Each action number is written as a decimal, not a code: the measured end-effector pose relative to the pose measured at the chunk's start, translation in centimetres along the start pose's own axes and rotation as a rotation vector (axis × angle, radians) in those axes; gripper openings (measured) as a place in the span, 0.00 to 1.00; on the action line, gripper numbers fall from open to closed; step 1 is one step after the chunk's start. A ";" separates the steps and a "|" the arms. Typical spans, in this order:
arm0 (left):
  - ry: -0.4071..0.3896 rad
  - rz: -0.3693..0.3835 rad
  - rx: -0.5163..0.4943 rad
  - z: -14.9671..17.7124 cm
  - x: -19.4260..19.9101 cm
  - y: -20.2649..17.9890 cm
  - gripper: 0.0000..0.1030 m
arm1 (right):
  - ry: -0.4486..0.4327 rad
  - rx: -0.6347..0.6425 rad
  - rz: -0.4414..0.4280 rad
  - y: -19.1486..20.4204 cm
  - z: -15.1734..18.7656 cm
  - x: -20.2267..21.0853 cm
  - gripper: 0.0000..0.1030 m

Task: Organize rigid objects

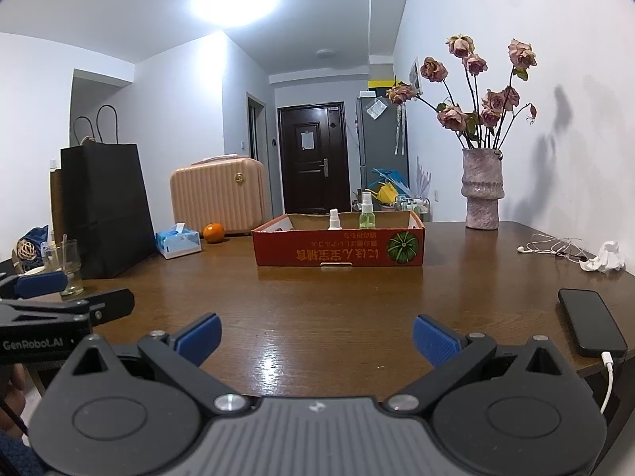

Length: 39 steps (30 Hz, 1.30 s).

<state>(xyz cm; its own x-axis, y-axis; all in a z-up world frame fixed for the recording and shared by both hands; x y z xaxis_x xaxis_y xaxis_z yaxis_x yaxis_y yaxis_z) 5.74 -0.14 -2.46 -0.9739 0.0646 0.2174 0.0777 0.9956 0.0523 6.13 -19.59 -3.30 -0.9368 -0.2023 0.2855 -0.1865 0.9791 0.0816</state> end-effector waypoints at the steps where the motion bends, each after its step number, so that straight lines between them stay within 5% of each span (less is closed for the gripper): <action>1: 0.001 0.003 -0.002 0.0 0.0 -0.1 1.00 | 0.000 -0.001 0.000 0.0 0.0 0.0 1.00; 39: -0.016 -0.004 -0.011 0.0 0.2 0.0 1.00 | 0.010 -0.001 -0.008 0.0 0.2 0.0 1.00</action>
<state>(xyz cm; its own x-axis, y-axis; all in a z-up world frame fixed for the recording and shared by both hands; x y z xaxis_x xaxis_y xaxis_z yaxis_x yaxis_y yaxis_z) 5.51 -0.16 -2.44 -0.9776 0.0613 0.2012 0.0755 0.9951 0.0636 6.07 -19.57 -3.47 -0.9324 -0.2105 0.2939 -0.1939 0.9773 0.0848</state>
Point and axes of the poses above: each gripper's, at about its wrist camera, not at the fingertips, and x roughly against the way its jaws point, y to its left, z to its underside, the point moved 8 cm from there along -x, roughly the way its jaws point, and after that the axes turned 1 degree about z, right-handed, at the moved point
